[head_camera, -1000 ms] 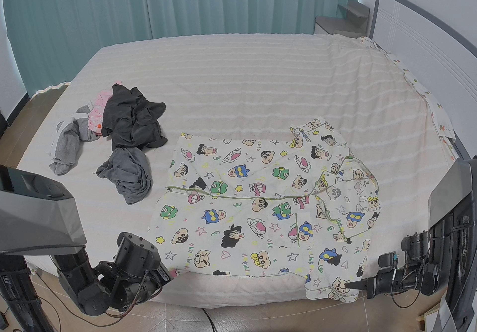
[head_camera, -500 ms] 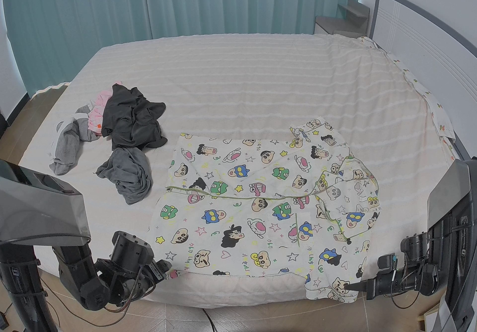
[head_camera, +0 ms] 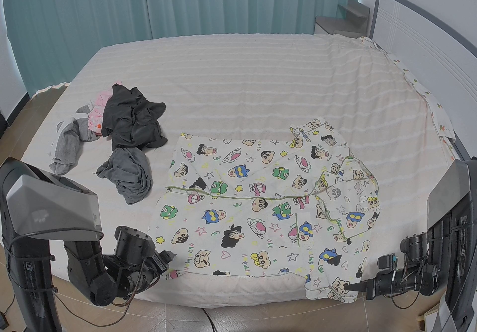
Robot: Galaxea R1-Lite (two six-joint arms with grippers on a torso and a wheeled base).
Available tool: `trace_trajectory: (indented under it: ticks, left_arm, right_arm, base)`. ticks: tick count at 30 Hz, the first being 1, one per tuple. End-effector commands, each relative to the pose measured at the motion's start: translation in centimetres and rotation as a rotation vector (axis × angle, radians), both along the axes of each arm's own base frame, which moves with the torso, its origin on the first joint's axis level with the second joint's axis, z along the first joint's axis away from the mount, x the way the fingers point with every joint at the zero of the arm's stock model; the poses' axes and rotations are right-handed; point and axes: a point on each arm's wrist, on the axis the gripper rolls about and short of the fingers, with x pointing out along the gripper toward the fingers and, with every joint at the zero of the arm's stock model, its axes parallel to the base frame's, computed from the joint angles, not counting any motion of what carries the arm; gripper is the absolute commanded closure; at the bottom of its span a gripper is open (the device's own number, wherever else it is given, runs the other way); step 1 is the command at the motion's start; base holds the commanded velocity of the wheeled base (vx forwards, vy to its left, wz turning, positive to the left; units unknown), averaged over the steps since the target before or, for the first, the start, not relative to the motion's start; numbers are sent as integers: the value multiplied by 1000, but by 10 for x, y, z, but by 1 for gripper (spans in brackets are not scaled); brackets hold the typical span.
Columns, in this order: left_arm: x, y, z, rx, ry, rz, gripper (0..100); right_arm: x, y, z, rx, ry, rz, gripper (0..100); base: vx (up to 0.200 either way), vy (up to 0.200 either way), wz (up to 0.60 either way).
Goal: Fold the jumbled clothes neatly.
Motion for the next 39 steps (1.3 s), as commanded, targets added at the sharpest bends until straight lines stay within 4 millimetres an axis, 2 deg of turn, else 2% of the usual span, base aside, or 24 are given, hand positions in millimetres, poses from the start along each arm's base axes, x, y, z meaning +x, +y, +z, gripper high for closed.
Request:
trace_trajectory:
  ticks: [1, 3, 4, 14, 28, 35, 39]
  left_arm:
    - [0, -6, -3, -1, 2, -20, 0]
    - [-1, -8, -1, -4, -3, -28, 0]
    - [-2, -9, -2, -3, 0, -34, 100]
    - [-16, -13, -3, 17, 28, -69, 100]
    - [-34, -2, 25, -5, -19, -62, 100]
    - [-31, -2, 33, -20, -57, -56, 100]
    - [-23, -7, 37, -33, -92, -57, 100]
  right_arm:
    - [-4, 0, 0, 0, 18, 0, 100]
    - [-5, 0, 0, 0, 19, 0, 100]
    - [-5, 0, 0, 0, 19, 0, 100]
    - [-5, 0, 0, -1, 20, 1, 100]
    - [-5, 0, 1, -1, 19, 1, 100]
    - [-2, -6, 10, 45, -17, -5, 100]
    - [-1, -7, 14, 73, -34, -1, 100]
  base:
    - [0, 0, 0]
    - [0, 0, 0]
    - [0, 0, 0]
    - [0, 0, 0]
    - [0, 0, 0]
    - [0, 0, 0]
    - [0, 0, 0]
